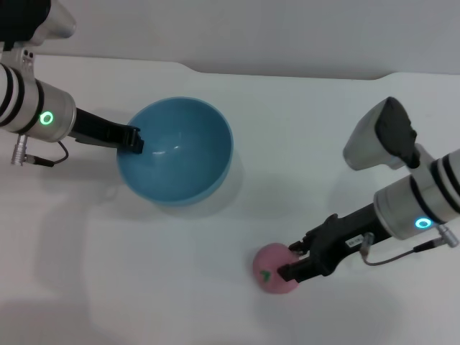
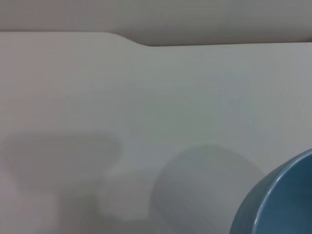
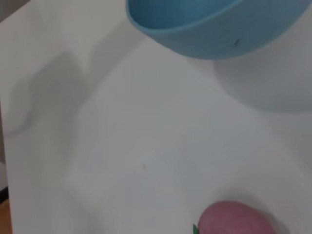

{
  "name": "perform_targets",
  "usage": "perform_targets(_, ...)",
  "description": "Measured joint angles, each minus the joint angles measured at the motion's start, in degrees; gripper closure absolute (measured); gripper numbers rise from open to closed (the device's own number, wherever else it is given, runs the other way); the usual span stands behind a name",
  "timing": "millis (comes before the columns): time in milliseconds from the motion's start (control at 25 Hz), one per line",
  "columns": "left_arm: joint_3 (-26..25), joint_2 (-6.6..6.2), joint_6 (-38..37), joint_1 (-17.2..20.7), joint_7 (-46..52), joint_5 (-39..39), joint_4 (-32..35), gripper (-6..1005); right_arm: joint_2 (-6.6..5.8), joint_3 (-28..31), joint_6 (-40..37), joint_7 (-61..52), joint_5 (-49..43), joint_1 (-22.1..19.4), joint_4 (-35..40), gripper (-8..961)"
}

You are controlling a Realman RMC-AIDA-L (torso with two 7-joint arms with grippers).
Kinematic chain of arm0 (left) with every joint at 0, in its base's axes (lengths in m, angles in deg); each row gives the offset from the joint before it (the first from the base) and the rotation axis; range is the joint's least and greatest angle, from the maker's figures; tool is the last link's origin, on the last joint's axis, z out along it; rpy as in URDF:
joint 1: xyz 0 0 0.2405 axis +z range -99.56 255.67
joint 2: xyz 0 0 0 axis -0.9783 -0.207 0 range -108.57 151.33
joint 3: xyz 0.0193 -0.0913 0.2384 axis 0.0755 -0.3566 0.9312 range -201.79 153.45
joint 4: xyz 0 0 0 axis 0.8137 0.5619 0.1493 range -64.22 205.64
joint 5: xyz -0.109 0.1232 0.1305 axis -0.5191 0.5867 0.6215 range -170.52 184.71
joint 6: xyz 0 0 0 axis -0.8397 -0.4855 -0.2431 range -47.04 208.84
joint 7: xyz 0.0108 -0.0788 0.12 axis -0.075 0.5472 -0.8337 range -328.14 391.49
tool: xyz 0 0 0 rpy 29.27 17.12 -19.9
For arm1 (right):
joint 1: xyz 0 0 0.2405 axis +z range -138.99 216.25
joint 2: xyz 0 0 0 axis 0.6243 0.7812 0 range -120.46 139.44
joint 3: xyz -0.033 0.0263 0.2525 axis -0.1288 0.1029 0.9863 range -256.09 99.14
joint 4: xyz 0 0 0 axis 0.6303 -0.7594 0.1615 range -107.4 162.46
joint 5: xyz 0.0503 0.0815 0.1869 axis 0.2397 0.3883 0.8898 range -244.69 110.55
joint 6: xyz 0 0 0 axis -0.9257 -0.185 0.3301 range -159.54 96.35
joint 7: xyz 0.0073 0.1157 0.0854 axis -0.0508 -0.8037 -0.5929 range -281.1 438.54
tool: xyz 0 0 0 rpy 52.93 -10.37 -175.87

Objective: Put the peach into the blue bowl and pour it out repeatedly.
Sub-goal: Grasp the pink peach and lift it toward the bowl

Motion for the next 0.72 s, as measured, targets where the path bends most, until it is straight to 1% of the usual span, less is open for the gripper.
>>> perform_targets(160, 0.1, 0.07, -0.1, -0.2, 0.0, 0.0, 0.0, 1000, 0.04, -5.5, 3.9, 0.0, 6.2, -0.1, -1.1, 427)
perform_targets(280, 0.3, 0.10, -0.1, -0.3, 0.0, 0.0, 0.1, 1000, 0.06, -9.1, 5.5, 0.1, 8.1, -0.1, -1.1, 435)
perform_targets(360, 0.6, 0.10, 0.1, -0.3, 0.0, 0.0, 0.3, 1000, 0.04, -10.3, 6.2, 0.1, 8.2, 0.0, -1.1, 441)
perform_targets(480, 0.8, 0.10, 0.3, -0.4, 0.1, -0.1, 0.5, 1000, -0.17, -10.3, 6.4, 0.1, 8.5, -0.6, -0.4, 449)
perform_targets(640, 1.1, 0.10, 0.8, -0.9, 0.1, -0.1, 0.3, 1000, -0.78, -8.7, 5.8, 0.2, 11.2, -3.1, 2.2, 606)
perform_targets(720, 1.2, 0.11, 1.7, -0.9, 0.1, -0.2, 0.1, 1000, -1.01, -6.3, 4.7, 0.4, 11.7, -4.6, 3.5, 684)
